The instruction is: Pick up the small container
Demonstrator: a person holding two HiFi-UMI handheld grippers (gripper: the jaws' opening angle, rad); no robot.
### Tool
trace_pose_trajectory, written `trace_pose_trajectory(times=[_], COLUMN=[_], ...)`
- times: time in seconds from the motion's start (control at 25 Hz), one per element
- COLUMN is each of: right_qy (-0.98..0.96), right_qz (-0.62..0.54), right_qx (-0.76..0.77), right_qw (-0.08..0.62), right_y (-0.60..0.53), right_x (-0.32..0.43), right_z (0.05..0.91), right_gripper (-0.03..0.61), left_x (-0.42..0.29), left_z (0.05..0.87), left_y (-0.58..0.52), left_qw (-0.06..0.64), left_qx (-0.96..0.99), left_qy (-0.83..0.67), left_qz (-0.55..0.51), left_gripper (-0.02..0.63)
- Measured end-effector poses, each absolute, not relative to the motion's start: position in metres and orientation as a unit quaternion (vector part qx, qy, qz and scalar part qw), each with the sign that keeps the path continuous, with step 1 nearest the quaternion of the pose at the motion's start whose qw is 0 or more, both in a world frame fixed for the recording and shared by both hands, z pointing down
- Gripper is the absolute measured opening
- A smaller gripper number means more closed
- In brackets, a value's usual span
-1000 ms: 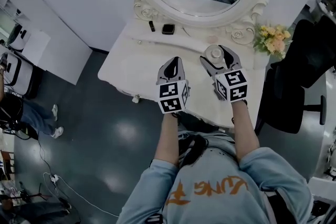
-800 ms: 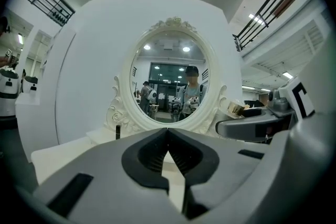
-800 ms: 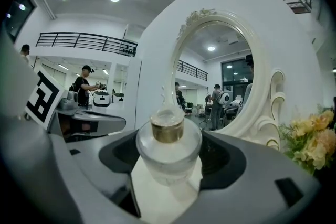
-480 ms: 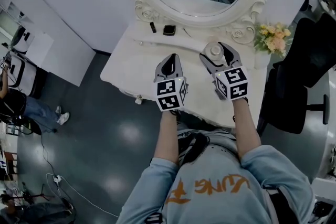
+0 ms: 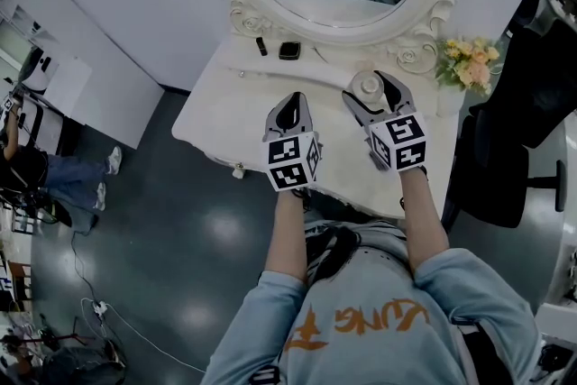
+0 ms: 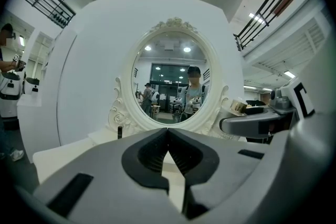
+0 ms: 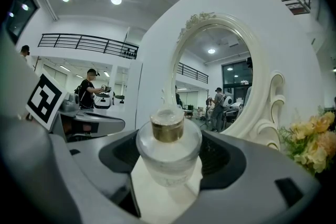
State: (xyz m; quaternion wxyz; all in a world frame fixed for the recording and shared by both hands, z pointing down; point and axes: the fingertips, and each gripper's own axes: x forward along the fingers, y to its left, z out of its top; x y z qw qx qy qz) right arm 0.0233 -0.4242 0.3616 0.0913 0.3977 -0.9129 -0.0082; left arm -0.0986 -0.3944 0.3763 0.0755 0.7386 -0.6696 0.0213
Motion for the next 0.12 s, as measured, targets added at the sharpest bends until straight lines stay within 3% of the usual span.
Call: trace_pose_trajectory(times=[0.12], right_qy=[-0.913], right_qz=[-0.009], right_qx=[0.397], right_qw=[0.090], right_y=[-0.4239], right_x=[0.0236], right_z=[0.3616], right_gripper=[0.331], left_x=[-0.0996], left_z=[0.3773], left_y=[-0.3941], left_qw=[0.077], left_qx=[0.738], left_qy=[-0.670], left_qz=[0.021], left_gripper=[0.021])
